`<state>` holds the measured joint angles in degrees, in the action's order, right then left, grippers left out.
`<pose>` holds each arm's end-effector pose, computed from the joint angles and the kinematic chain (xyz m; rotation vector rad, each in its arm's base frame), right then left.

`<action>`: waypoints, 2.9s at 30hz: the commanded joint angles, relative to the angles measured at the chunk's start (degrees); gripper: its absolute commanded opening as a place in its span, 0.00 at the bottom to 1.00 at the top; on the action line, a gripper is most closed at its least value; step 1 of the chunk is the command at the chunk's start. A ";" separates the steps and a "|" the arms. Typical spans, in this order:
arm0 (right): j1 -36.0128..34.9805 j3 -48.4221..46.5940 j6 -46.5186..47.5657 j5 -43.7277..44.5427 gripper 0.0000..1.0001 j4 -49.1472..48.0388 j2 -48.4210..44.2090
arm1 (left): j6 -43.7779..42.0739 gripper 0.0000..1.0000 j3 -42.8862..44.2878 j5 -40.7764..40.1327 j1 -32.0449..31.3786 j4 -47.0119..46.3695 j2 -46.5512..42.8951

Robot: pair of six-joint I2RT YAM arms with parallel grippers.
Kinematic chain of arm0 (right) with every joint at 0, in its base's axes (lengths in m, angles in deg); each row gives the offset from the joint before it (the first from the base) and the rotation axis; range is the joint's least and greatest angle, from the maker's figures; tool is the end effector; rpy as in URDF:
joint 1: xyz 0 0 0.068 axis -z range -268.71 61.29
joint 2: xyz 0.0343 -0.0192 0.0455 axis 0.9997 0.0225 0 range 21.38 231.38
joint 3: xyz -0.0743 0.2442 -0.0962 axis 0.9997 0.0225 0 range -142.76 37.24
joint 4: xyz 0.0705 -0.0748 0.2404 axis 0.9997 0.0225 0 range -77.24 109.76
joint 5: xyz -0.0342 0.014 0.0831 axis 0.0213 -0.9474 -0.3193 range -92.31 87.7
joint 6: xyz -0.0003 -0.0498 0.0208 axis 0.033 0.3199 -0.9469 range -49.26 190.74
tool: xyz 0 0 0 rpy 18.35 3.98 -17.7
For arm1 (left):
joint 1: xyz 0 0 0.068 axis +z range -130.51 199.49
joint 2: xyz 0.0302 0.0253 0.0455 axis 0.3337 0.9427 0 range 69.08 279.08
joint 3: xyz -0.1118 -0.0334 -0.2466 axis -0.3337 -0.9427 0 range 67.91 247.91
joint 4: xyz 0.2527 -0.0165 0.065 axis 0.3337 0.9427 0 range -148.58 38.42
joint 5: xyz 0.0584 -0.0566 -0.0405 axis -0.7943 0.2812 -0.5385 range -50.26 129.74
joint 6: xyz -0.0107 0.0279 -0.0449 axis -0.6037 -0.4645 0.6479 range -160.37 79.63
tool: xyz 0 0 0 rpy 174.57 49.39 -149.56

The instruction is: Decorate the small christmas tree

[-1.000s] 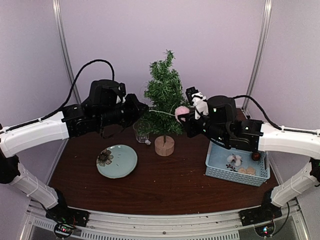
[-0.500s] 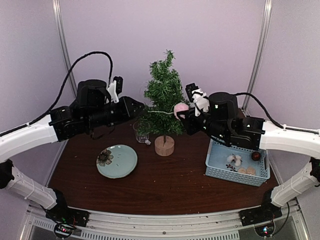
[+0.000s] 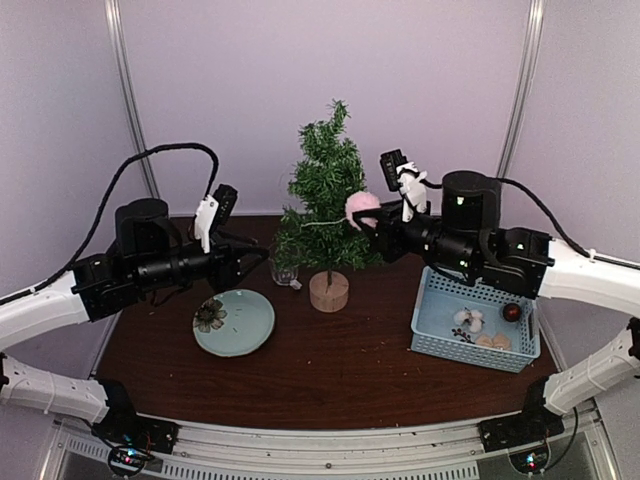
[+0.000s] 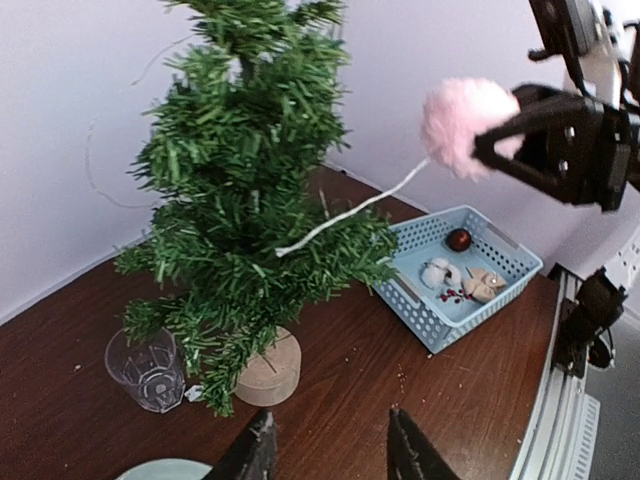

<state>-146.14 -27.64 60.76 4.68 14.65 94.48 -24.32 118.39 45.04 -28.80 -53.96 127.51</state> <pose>0.1662 0.2522 0.3712 -0.6415 1.6892 0.7470 0.1569 -0.1810 0.3401 0.5882 1.7842 -0.8746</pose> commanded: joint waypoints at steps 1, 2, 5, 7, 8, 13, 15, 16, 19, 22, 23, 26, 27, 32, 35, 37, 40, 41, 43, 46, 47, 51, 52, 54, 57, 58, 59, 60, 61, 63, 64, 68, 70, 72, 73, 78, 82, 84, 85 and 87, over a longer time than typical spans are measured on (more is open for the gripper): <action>-0.32 -2.99 1.62 -4.97 0.00 -0.41 -3.62 | -12.05 0.38 -1.28 9.52 0.27 -7.18 0.33; -0.36 -3.31 1.80 -5.74 0.00 0.01 -4.25 | -12.80 0.40 -1.26 10.32 0.22 -8.41 0.82; -0.38 -4.47 2.20 -6.80 0.00 1.16 -5.40 | -14.63 0.44 -0.92 11.68 -0.35 -11.46 2.15; -0.40 -5.46 2.40 -8.31 0.00 2.11 -6.05 | -15.42 0.46 -0.61 11.79 -1.06 -14.87 3.07; -0.42 -6.06 2.49 -8.62 0.00 2.65 -6.36 | -16.39 0.48 -0.18 11.75 -1.65 -15.88 3.63; -0.40 -8.98 3.55 -10.64 0.00 4.99 -7.80 | -20.14 0.50 3.11 11.72 -4.19 -19.18 6.66; -0.40 -10.21 3.92 -11.37 0.00 5.74 -8.28 | -20.71 0.50 4.26 12.13 -5.34 -20.85 7.87; -0.40 -10.85 4.03 -11.66 0.00 6.09 -8.48 | -20.83 0.51 4.81 11.95 -6.05 -21.72 8.56; -0.40 -13.22 4.55 -12.51 0.00 7.19 -8.59 | -21.05 0.51 6.16 11.09 -8.48 -25.64 10.96; -0.40 -15.64 4.92 -13.20 0.00 7.48 -8.38 | -20.96 0.51 6.41 7.98 -11.06 -31.63 13.53; -0.40 -16.42 4.96 -13.36 0.00 7.54 -8.17 | -20.45 0.50 6.39 7.03 -11.45 -34.17 14.31; -0.45 -18.13 5.03 -13.49 0.00 7.55 -7.60 | -18.38 0.48 6.09 4.15 -12.37 -42.30 17.26; -0.41 -18.51 4.98 -13.42 0.00 7.47 -7.48 | -18.25 0.47 6.46 3.96 -12.76 -44.08 18.78; -0.40 -20.07 4.46 -13.41 0.00 7.25 -7.23 | -18.58 0.44 8.18 1.26 -14.51 -51.76 23.69; -0.46 -20.71 3.87 -13.57 0.00 6.98 -7.07 | -18.34 0.41 9.14 -0.65 -14.81 -56.22 25.83; -0.43 -20.87 3.57 -13.52 0.00 6.69 -6.94 | -18.25 0.39 10.46 -0.96 -14.86 -57.37 27.08; -0.49 -21.25 3.37 -13.53 0.00 6.55 -6.70 | -17.63 0.36 11.35 -1.83 -14.88 -59.02 28.71; -0.56 -21.37 3.27 -13.57 0.00 6.46 -6.66 | -17.44 0.35 11.51 -2.15 -14.91 -59.58 29.20; -0.65 -21.31 3.08 -13.53 0.00 6.31 -6.57 | -17.13 0.34 11.84 -2.43 -14.96 -60.42 30.18; -0.91 -21.25 2.87 -13.27 0.00 6.36 -6.57 | -16.41 0.31 12.30 -2.27 -14.98 -61.51 31.17; -1.00 -21.25 2.93 -13.19 0.00 6.33 -6.59 | -16.27 0.31 12.48 -2.22 -14.95 -61.95 31.47; -1.44 -21.29 3.02 -12.63 0.00 6.17 -6.48 | -16.23 0.28 13.22 -0.82 -14.90 -62.16 32.23; -1.53 -21.32 3.03 -12.50 0.00 6.19 -6.44 | -14.66 0.27 13.32 -0.61 -14.90 -62.19 32.38; -1.71 -21.34 3.03 -12.33 0.00 6.01 -6.33 | -14.14 0.25 13.54 -0.81 -14.88 -62.19 32.73; -2.02 -21.34 3.12 -12.04 0.00 5.85 -6.22 | -13.74 0.22 14.03 -0.81 -14.90 -62.28 33.13; -2.07 -21.34 3.12 -11.90 0.00 5.84 -6.22 | -13.58 0.21 14.22 -0.74 -14.91 -62.28 33.20; -2.15 -21.37 3.12 -11.76 0.00 5.84 -6.24 | -13.51 0.19 14.29 -0.72 -14.95 -62.32 33.23; -2.16 -21.34 3.10 -11.55 0.00 5.89 -6.27 | -13.43 0.16 14.32 -0.65 -14.96 -62.41 33.23; -2.28 -21.20 3.05 -11.37 0.00 5.78 -6.30 | -13.36 0.13 14.30 -0.67 -14.91 -62.45 33.15; -2.35 -21.09 2.87 -11.00 0.00 5.72 -6.38 | -13.12 0.08 14.02 -0.76 -14.92 -62.26 32.71; -2.39 -20.87 2.93 -10.65 0.00 5.70 -6.45 | -13.00 0.04 13.76 -0.88 -14.94 -61.95 32.26; -2.42 -19.74 2.85 -6.20 0.00 6.26 -6.81 | -12.46 0.00 11.15 -2.77 -14.88 -58.77 28.31; -2.42 -18.82 2.73 -3.60 0.00 6.65 -6.65 | -12.34 0.00 9.42 -4.29 -14.92 -55.51 25.33; -2.42 -17.77 2.95 -2.44 0.00 6.66 -5.93 | -13.02 0.00 9.13 -7.63 -14.84 -48.14 21.93; -2.45 -17.37 2.90 -2.02 0.00 6.60 -5.38 | -13.37 0.00 9.16 -8.61 -14.87 -44.66 20.17; -2.42 -13.49 2.39 1.49 0.00 3.58 -3.30 | -12.57 0.00 12.13 -15.12 -14.62 -23.76 13.42; -2.42 -10.45 1.80 3.82 0.00 2.05 -1.66 | -9.16 0.00 16.14 -20.58 -14.33 -7.08 11.57; -2.42 -9.10 1.67 4.86 0.00 1.95 -0.75 | -7.02 0.00 17.70 -22.51 -14.00 -1.15 12.09; -2.42 -8.59 1.52 5.25 0.00 1.83 -0.31 | -6.25 0.00 18.66 -23.46 -13.93 1.37 12.67; -2.42 -7.83 1.24 5.75 0.00 1.51 0.69 | -5.06 0.00 20.10 -24.83 -13.90 4.80 14.06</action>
<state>-148.17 -36.85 62.91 6.69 18.50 94.09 -33.52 135.35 26.22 -43.16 -64.17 139.49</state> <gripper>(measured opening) 0.180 0.002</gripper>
